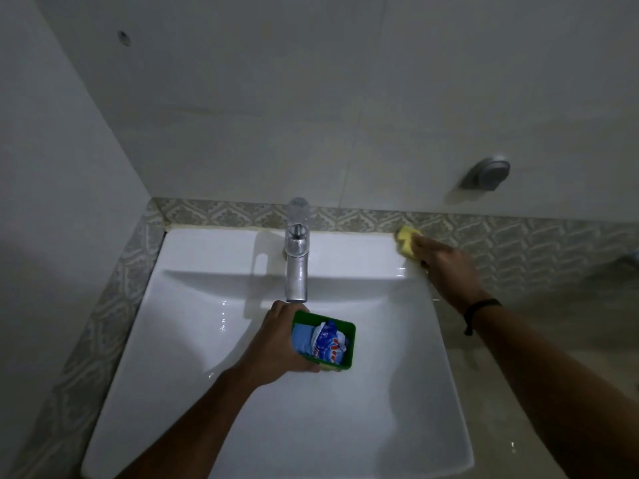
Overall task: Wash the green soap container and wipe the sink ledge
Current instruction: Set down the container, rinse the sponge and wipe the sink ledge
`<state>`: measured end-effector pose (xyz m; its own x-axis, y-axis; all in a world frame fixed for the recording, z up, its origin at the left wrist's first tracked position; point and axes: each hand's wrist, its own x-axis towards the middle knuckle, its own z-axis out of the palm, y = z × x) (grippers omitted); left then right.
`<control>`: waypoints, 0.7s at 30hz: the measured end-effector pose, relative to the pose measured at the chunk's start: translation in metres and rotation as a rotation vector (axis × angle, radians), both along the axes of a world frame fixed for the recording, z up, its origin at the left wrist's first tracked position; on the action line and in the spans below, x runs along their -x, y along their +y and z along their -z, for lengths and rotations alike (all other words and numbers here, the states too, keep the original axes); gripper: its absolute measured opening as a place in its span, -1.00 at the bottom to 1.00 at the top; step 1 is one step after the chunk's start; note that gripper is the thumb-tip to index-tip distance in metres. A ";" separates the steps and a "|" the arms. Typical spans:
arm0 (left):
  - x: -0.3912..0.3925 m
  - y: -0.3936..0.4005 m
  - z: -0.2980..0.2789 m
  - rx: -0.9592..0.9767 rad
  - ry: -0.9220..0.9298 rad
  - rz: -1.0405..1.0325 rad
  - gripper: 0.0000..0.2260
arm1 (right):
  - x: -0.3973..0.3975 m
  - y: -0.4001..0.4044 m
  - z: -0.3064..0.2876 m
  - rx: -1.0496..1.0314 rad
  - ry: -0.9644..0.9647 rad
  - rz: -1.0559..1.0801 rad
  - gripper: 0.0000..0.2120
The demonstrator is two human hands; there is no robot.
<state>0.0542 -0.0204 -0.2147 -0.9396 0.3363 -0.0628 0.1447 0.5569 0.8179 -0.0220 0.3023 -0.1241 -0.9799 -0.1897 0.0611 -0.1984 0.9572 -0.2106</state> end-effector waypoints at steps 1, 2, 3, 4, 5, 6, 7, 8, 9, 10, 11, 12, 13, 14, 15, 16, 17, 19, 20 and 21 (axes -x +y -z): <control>0.000 0.004 0.001 -0.006 -0.002 -0.008 -0.22 | -0.002 0.002 0.002 0.019 0.036 0.103 -0.58; 0.000 0.007 0.002 -0.009 -0.003 -0.013 -0.22 | -0.004 -0.008 0.004 0.051 0.116 0.140 -0.55; 0.001 0.011 0.002 -0.016 0.002 -0.020 -0.23 | -0.005 -0.029 0.006 0.116 0.189 0.148 -0.53; 0.001 0.014 0.002 -0.021 0.001 -0.026 -0.23 | -0.006 -0.056 0.008 0.178 0.249 0.122 -0.50; 0.001 0.016 0.002 -0.027 -0.005 -0.027 -0.24 | -0.008 -0.087 0.012 0.231 0.295 0.083 -0.47; 0.001 0.018 0.002 -0.031 -0.010 -0.024 -0.25 | -0.009 -0.116 0.017 0.264 0.306 0.025 -0.47; 0.001 0.018 0.002 -0.028 -0.011 -0.023 -0.26 | -0.010 -0.141 0.021 0.241 0.307 -0.038 -0.47; 0.000 0.019 0.002 -0.023 -0.019 -0.021 -0.26 | -0.012 -0.158 0.024 0.206 0.301 -0.110 -0.47; 0.001 0.018 0.002 -0.016 -0.030 -0.021 -0.26 | -0.014 -0.166 0.026 0.163 0.267 -0.181 -0.45; 0.000 0.017 0.002 -0.007 -0.033 -0.021 -0.26 | -0.015 -0.164 0.027 0.120 0.239 -0.226 -0.43; 0.000 0.017 0.001 0.004 -0.033 -0.023 -0.26 | -0.014 -0.155 0.026 0.066 0.238 -0.245 -0.41; -0.001 0.017 -0.001 0.012 -0.035 -0.026 -0.26 | -0.015 -0.141 0.022 0.011 0.250 -0.248 -0.39; -0.001 0.018 -0.002 0.014 -0.039 -0.030 -0.25 | -0.017 -0.123 0.021 -0.043 0.252 -0.239 -0.39; -0.001 0.020 -0.005 0.010 -0.041 -0.032 -0.24 | -0.018 -0.102 0.021 -0.088 0.245 -0.202 -0.39; 0.000 0.023 -0.008 0.004 -0.037 -0.027 -0.24 | -0.019 -0.077 0.020 -0.120 0.258 -0.150 -0.40; 0.000 0.028 -0.012 0.004 -0.035 -0.015 -0.24 | -0.021 -0.051 0.018 -0.124 0.251 -0.092 -0.41; 0.001 0.033 -0.017 0.004 -0.031 -0.004 -0.24 | -0.025 -0.027 0.017 -0.104 0.235 -0.038 -0.43; 0.002 0.044 -0.025 -0.004 -0.003 -0.006 -0.21 | -0.032 0.006 0.012 -0.068 0.186 0.084 -0.51; 0.003 0.050 -0.029 -0.020 0.016 -0.022 -0.20 | -0.033 0.012 0.011 -0.056 0.168 0.147 -0.55; 0.005 0.055 -0.033 -0.046 0.033 -0.049 -0.19 | -0.032 0.011 0.012 -0.016 0.182 0.195 -0.55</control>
<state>0.0496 0.0350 -0.1820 -0.9565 0.2913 -0.0172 0.1453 0.5264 0.8378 0.0098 0.3130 -0.1357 -0.9713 -0.0004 0.2378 -0.0428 0.9839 -0.1733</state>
